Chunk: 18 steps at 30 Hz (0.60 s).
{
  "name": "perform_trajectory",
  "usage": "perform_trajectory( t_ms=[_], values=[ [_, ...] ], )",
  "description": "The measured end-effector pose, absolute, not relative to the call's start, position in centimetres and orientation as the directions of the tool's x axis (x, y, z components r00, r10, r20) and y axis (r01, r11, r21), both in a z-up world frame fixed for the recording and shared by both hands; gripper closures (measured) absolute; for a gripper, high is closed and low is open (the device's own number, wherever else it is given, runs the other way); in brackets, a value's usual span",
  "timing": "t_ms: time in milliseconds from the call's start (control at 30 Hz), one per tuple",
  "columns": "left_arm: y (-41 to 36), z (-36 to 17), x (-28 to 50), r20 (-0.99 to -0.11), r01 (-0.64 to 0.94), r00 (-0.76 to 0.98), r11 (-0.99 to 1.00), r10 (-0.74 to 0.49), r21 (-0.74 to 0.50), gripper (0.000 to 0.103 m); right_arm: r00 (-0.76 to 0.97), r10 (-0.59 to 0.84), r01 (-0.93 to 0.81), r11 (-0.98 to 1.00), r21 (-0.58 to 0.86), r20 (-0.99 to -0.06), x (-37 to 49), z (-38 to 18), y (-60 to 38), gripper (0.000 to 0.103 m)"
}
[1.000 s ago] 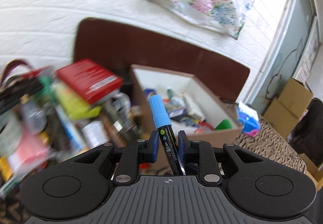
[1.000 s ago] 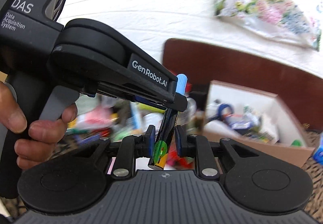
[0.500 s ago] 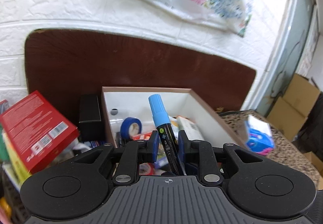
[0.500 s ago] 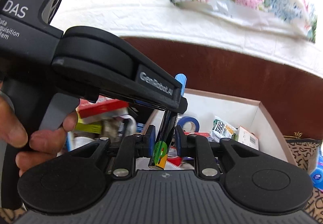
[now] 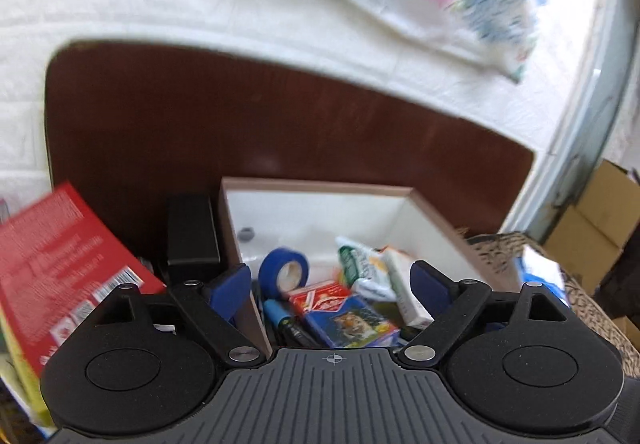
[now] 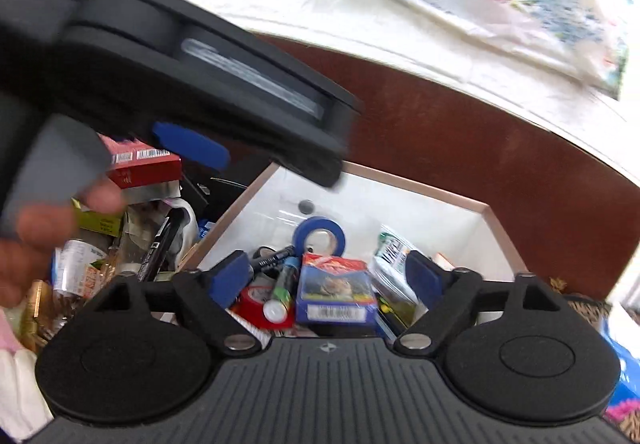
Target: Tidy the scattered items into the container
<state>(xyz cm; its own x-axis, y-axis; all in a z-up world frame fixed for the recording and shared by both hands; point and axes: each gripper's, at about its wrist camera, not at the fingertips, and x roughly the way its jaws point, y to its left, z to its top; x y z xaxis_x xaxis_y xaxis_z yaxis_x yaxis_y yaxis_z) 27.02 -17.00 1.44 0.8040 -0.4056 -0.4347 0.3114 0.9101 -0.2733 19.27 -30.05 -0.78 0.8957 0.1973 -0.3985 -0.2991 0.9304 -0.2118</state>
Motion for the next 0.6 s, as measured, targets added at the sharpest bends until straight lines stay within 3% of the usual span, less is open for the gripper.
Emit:
perform_trajectory(
  t_ms=[167, 200, 600],
  values=[
    [-16.4, 2.0, 22.9, -0.415, 0.309, 0.828, 0.925, -0.376, -0.221, 0.005, 0.893, 0.217, -0.301, 0.939, -0.165, -0.396, 15.1, -0.2, -31.6, 0.002],
    [-16.5, 2.1, 22.1, -0.424, 0.303, 0.829, 0.93, -0.364, -0.207, 0.0, 0.89, 0.217, -0.301, 0.94, -0.16, -0.401, 14.4, -0.1, -31.9, 0.001],
    [-17.6, 2.3, 11.2, -0.465, 0.24, 0.843, 0.962, -0.272, -0.127, 0.0, 0.897, 0.148, -0.242, 0.953, -0.181, -0.417, 7.6, 1.1, -33.4, 0.0]
  ],
)
